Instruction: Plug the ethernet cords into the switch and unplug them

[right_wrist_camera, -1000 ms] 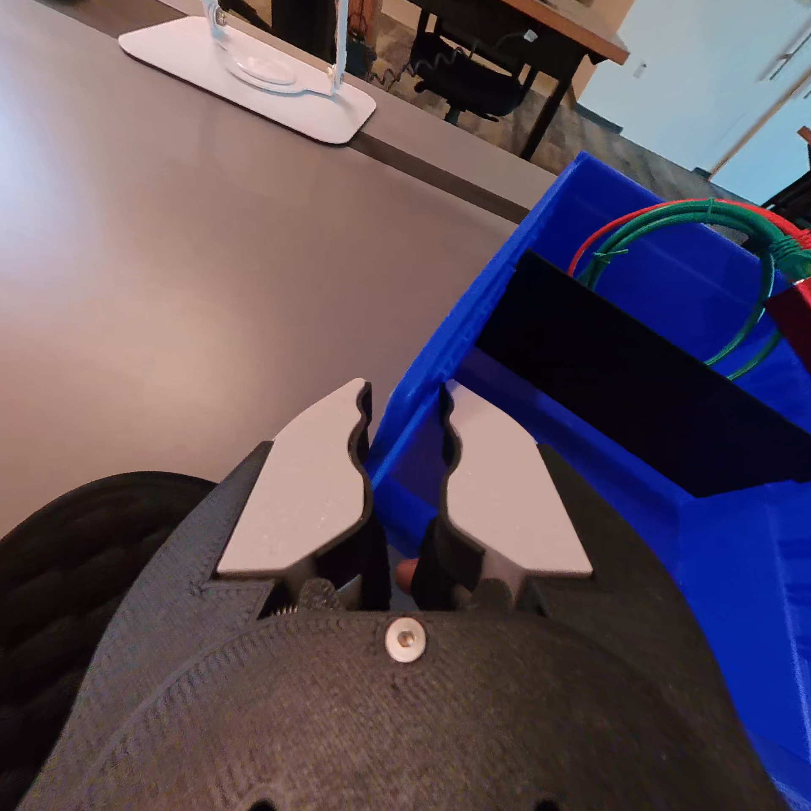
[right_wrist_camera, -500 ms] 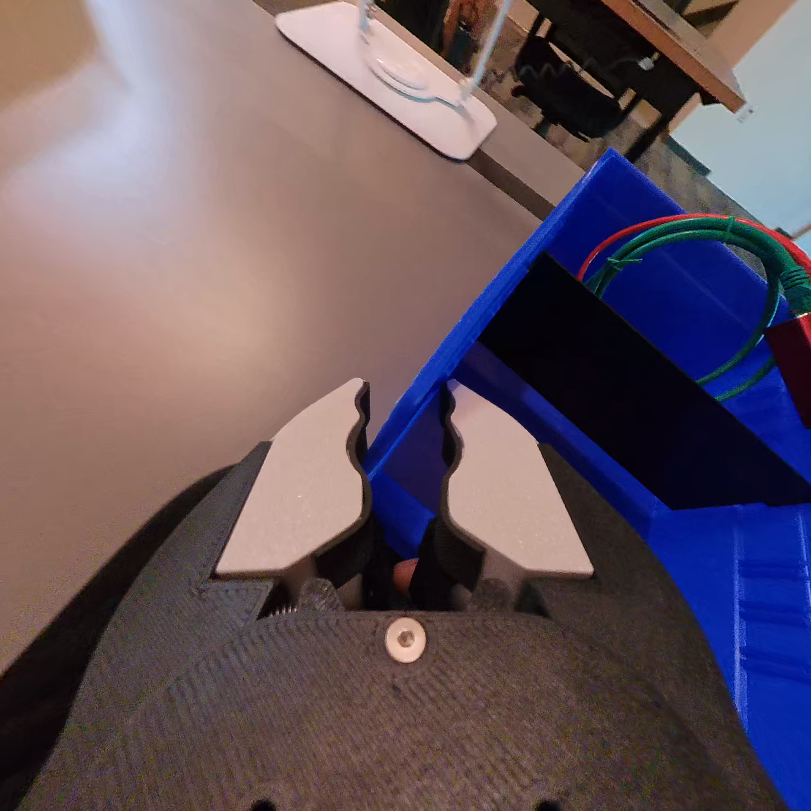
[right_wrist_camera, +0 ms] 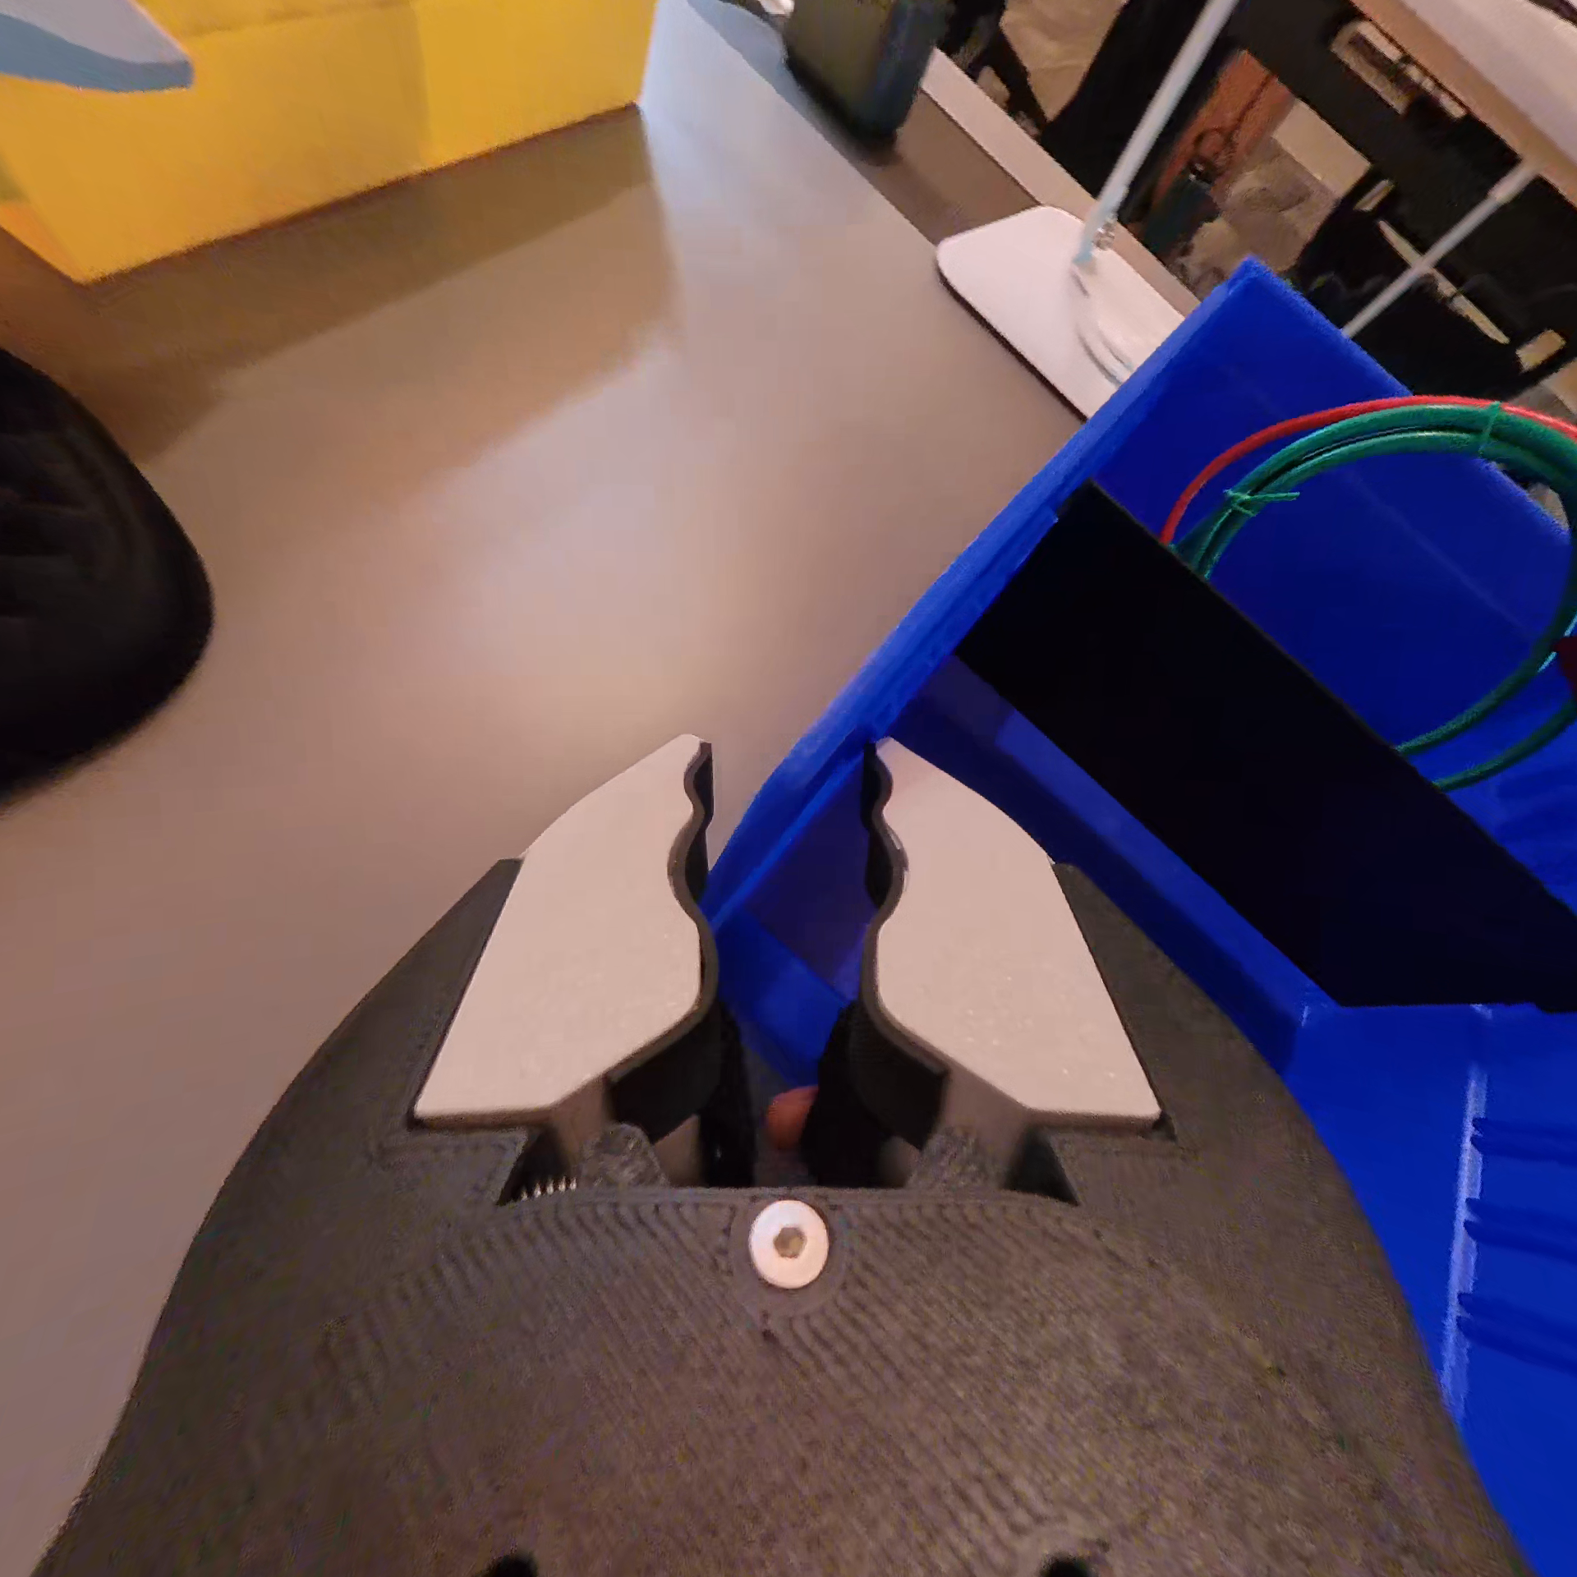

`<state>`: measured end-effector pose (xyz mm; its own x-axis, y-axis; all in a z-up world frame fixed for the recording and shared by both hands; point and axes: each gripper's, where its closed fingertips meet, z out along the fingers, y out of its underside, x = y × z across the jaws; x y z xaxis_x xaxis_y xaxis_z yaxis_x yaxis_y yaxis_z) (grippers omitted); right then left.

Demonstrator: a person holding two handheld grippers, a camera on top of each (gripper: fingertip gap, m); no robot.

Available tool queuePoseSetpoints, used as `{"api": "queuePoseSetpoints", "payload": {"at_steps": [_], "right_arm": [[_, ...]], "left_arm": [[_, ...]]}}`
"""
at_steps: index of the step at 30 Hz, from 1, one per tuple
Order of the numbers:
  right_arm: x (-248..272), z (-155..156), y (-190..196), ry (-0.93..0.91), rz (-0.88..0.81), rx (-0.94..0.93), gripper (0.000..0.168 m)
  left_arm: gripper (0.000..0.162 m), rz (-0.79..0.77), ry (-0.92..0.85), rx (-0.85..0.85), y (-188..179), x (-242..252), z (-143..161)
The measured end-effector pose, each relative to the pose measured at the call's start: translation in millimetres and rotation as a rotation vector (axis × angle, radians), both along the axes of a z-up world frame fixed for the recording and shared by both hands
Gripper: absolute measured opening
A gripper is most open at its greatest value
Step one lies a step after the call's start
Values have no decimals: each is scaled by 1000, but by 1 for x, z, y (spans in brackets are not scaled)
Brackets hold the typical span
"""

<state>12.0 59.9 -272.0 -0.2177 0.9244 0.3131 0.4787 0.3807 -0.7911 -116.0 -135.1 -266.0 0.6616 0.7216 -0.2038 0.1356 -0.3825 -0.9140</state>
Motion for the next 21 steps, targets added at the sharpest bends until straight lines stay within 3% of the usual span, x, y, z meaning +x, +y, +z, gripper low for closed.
{"api": "queuePoseSetpoints", "payload": {"at_steps": [9, 21], "right_arm": [[-32, 1, -57, 16, 112, -64, 35], [-56, 3, -108, 37, 252, -118, 38]], "left_arm": [[25, -1, 15, 18, -2, -1, 1], [40, -120, -46, 162, -10, 9, 28]]}}
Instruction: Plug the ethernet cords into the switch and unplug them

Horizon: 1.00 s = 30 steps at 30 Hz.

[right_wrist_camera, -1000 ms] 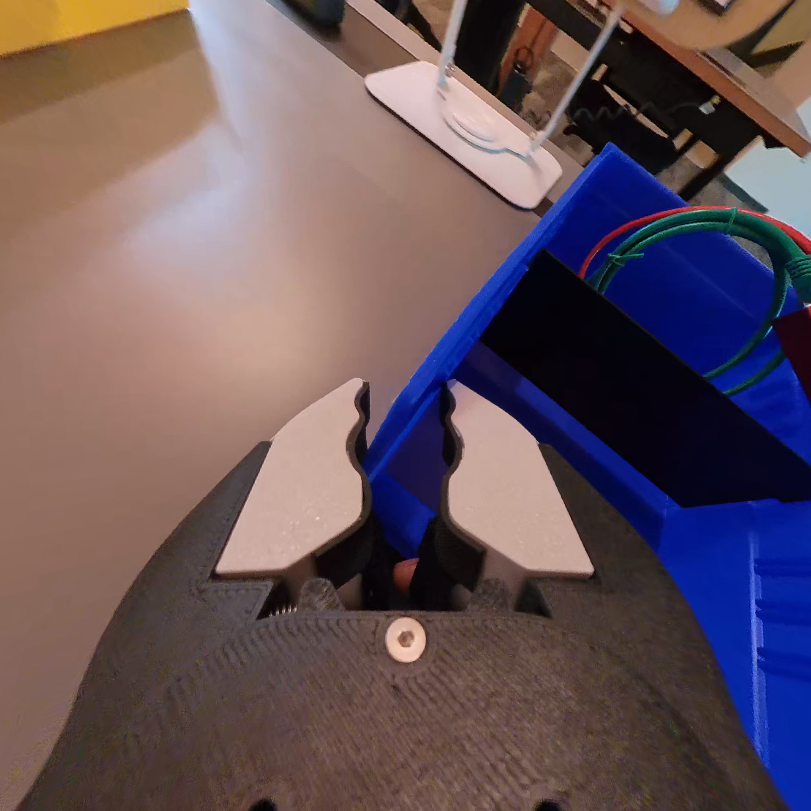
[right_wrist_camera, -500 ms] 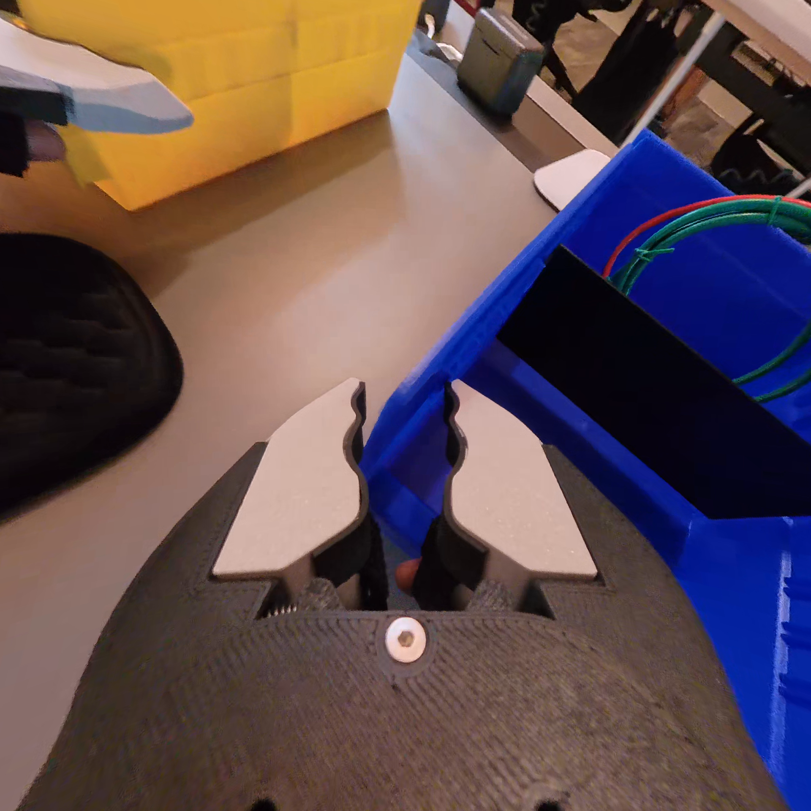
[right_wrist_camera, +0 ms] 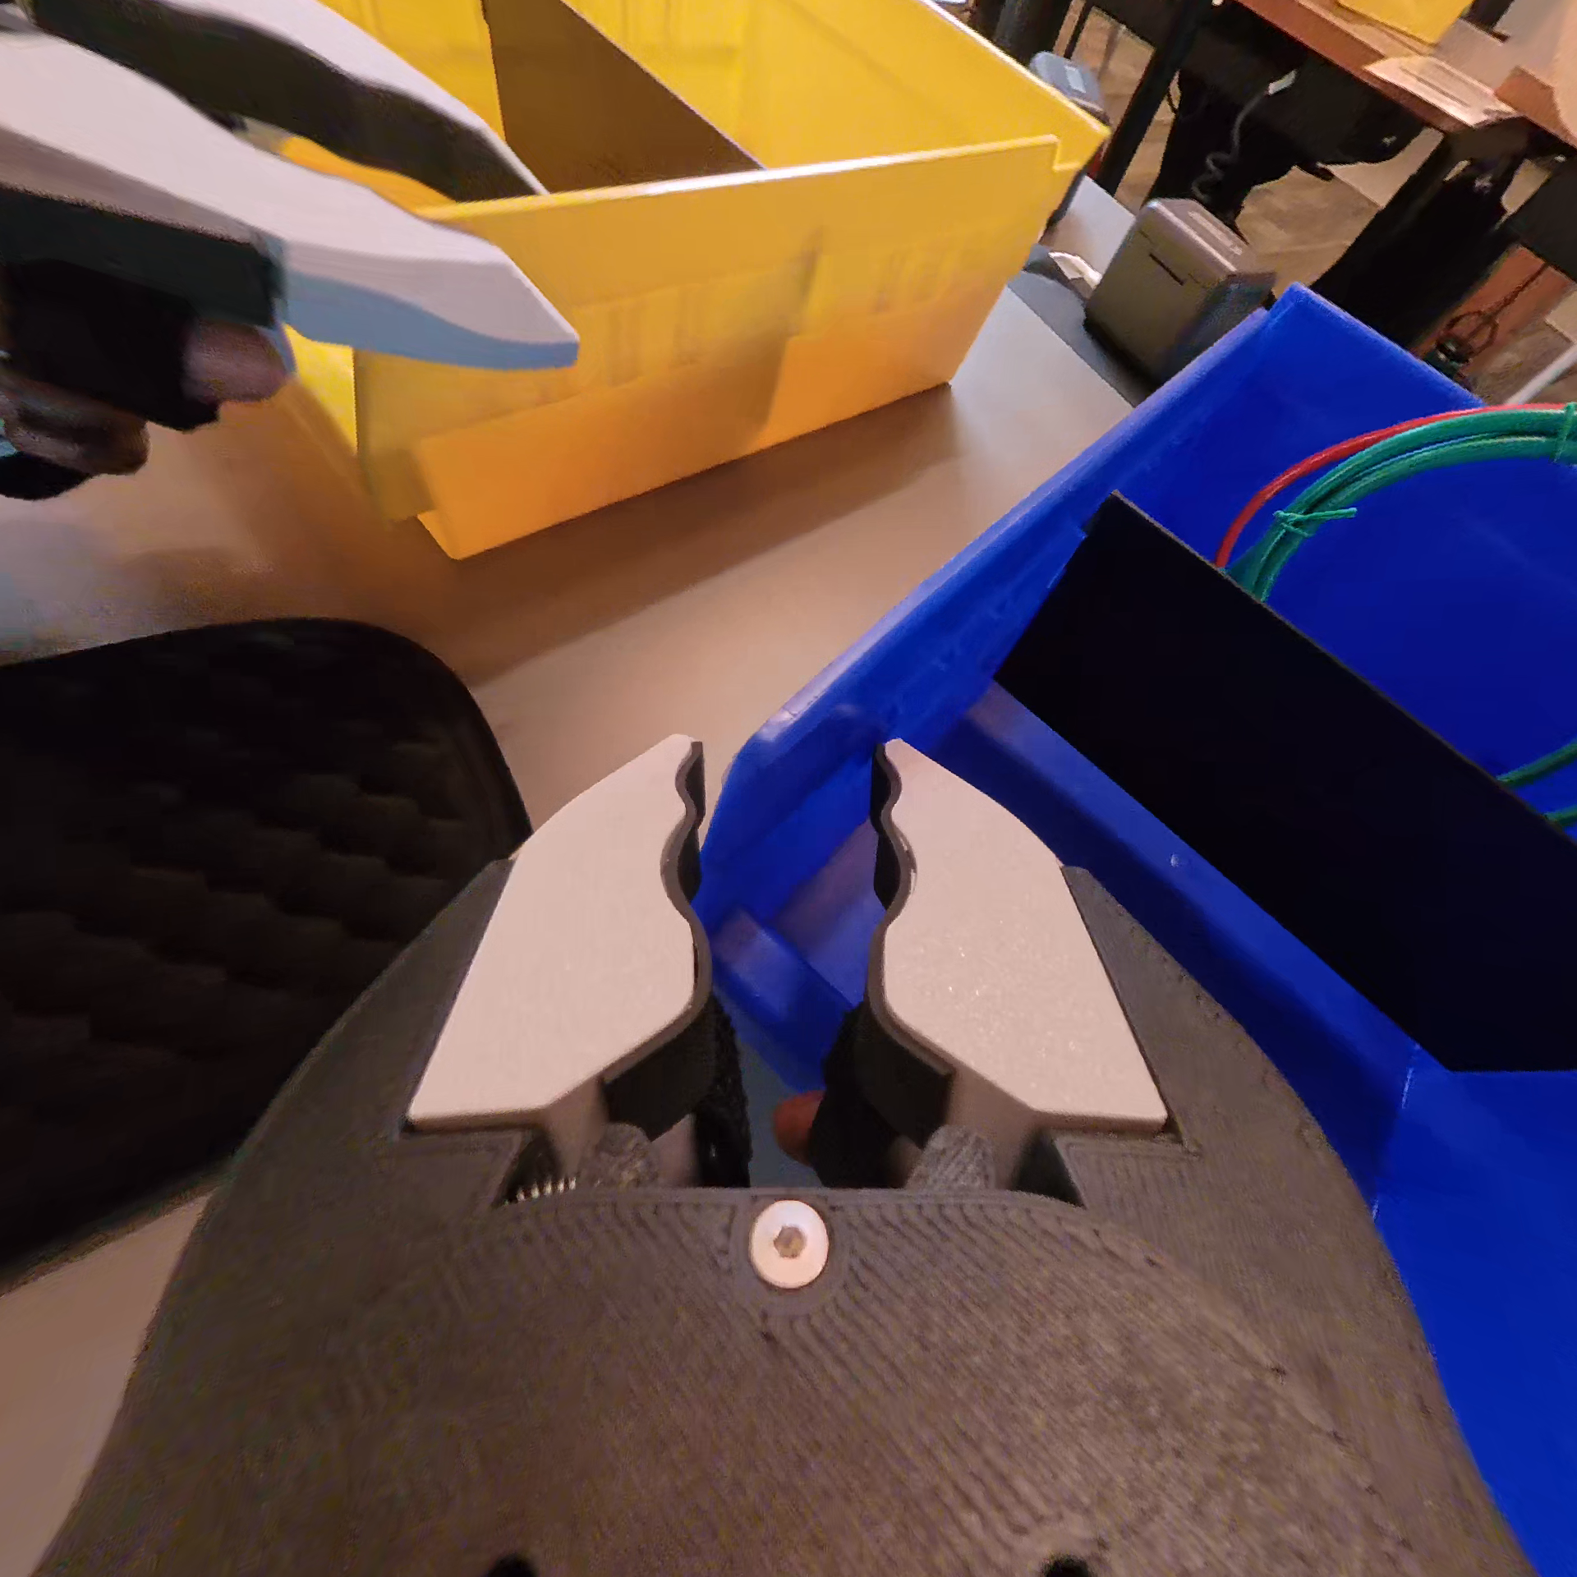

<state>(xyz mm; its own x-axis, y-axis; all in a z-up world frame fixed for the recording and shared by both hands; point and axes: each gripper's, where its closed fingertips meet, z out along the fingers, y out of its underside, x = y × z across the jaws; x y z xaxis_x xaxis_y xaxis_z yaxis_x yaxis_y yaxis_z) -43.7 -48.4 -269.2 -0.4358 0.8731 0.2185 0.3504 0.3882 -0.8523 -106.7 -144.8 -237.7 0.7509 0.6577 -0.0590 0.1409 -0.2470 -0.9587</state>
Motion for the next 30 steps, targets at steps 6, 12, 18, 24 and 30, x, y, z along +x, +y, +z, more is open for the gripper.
{"api": "queuePoseSetpoints", "payload": {"at_steps": [6, 12, 18, 24, 30], "right_arm": [[-7, 0, -12, 5, 35, 6, 38], [-8, 0, -24, 14, 103, 17, 38], [-7, 0, -39, 19, 184, 4, 39], [-4, 1, -48, 24, 234, -1, 41], [14, 80, -75, 375, 265, -262, 74]], "left_arm": [[41, 19, 84, 82, -31, -3, 39], [40, 328, 179, 69, -128, -41, 57], [48, 558, 138, -62, -209, -68, 30], [55, 427, -51, -52, -208, -73, -15], [55, 330, -75, 46, -187, -75, -25]]}}
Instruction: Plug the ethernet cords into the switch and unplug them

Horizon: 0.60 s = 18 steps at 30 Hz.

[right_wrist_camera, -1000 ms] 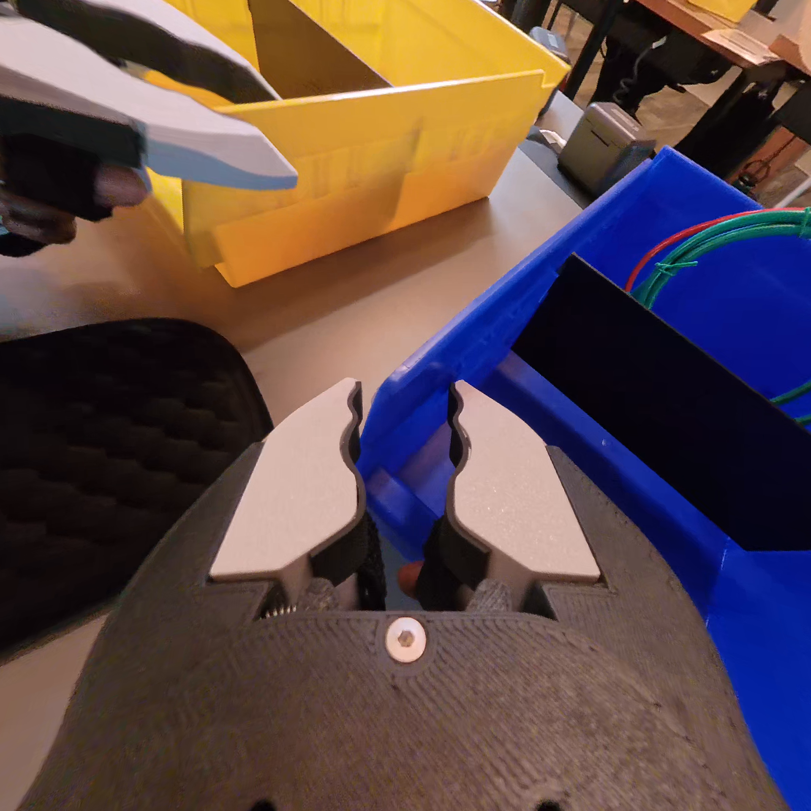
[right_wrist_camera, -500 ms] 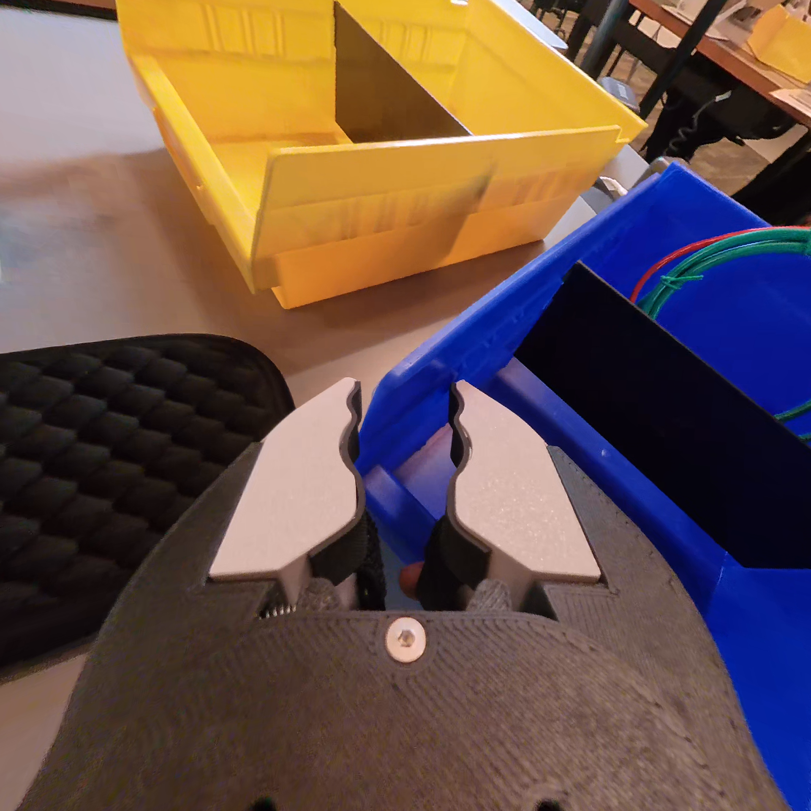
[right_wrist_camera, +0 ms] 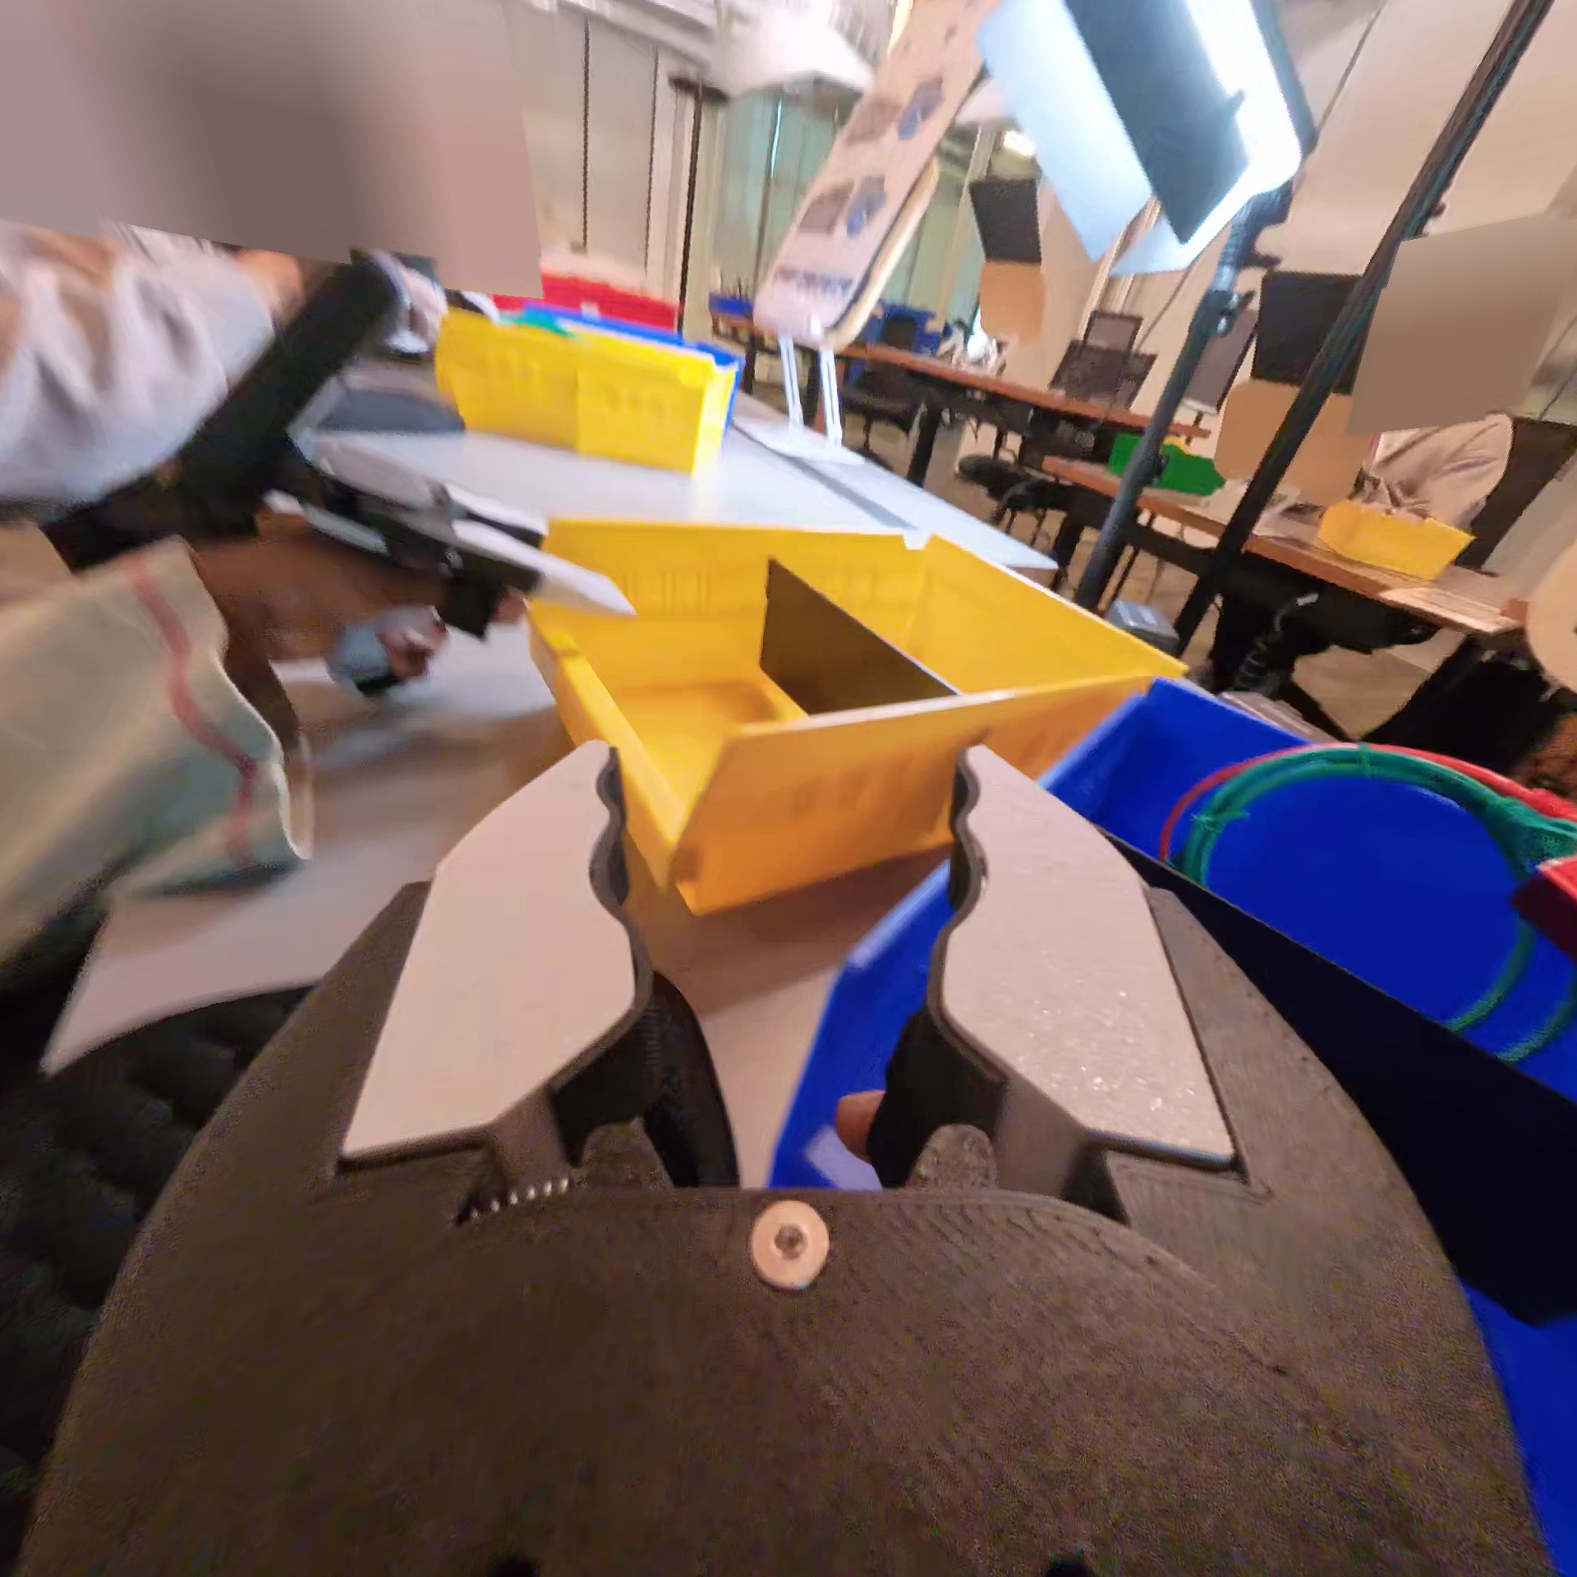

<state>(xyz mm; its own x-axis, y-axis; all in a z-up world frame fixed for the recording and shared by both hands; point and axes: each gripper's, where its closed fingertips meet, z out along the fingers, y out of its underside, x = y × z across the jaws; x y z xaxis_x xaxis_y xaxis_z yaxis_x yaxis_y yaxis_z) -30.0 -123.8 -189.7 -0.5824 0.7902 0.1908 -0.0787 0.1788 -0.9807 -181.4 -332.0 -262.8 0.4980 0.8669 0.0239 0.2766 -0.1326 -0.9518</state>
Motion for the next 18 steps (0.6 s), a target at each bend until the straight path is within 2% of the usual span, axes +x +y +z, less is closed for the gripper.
{"api": "queuePoseSetpoints", "payload": {"at_steps": [3, 5, 7, 9, 10, 16, 17, 18], "right_arm": [[-4, -1, -19, -98, 1, -31, 93], [-12, -12, -30, -190, -14, -1, 91], [-23, -25, -35, -262, -49, 33, 83], [-31, -29, -39, -298, -80, 64, 78], [-33, -30, -41, -321, -93, 84, 78], [-27, -47, -46, -332, -129, 263, 58], [-26, -53, -48, -361, -121, 264, 56], [-25, -58, -52, -394, -103, 247, 56]], "left_arm": [[55, -28, 8, -18, 8, 0, -4], [52, -32, 38, -34, 11, 1, -1], [39, -2, 63, -29, 10, 0, 2], [11, 34, 54, -42, 3, -1, 2], [8, -9, 32, -55, 5, 4, 1], [16, -189, -247, -172, -3, 47, -8], [25, -220, -282, -195, -4, 54, -11], [44, -223, -296, -219, -6, 56, -15]]}}
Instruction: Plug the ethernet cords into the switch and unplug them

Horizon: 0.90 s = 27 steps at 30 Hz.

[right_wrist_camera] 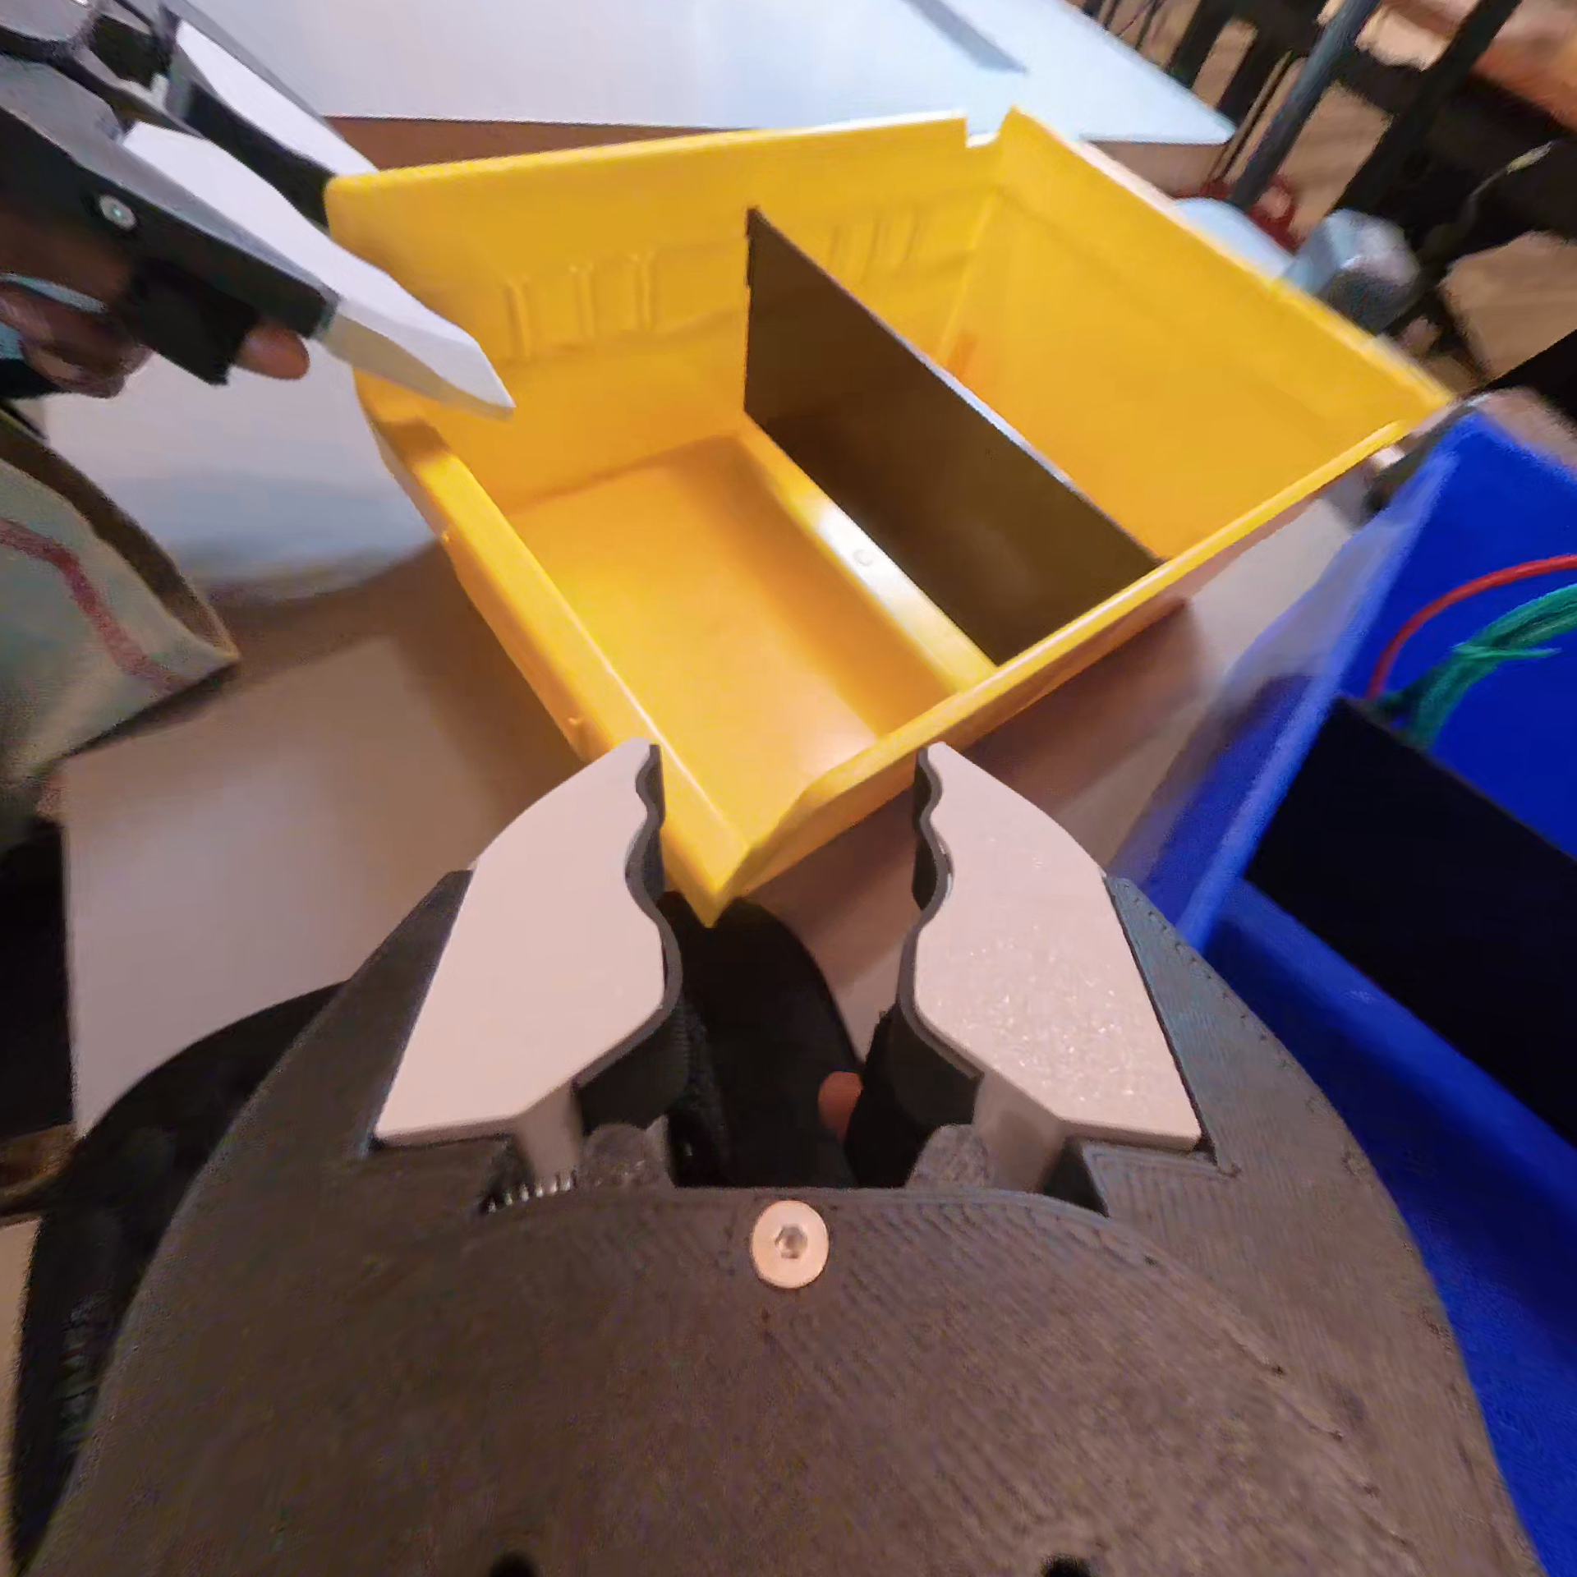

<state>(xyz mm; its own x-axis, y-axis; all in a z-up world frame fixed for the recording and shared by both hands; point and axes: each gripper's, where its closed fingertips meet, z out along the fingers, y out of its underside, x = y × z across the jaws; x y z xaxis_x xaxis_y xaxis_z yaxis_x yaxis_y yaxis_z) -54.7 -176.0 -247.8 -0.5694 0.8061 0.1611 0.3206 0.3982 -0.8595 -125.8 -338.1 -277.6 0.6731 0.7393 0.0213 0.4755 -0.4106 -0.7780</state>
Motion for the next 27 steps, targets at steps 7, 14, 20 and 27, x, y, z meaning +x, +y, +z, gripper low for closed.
{"api": "queuePoseSetpoints", "payload": {"at_steps": [7, 14, 20, 27], "right_arm": [[-8, -17, -11, -115, 4, -95, 67], [-21, -18, 1, -46, -69, -4, 38], [-21, 2, 4, 89, -80, 9, 33], [-8, 69, 24, 348, -119, 33, 29]], "left_arm": [[32, 42, 181, 152, 13, -26, 11], [12, 123, 283, 42, 6, -32, 22], [8, 184, 436, 34, 5, -27, 63], [6, 240, 645, 103, 20, 0, 137]]}}
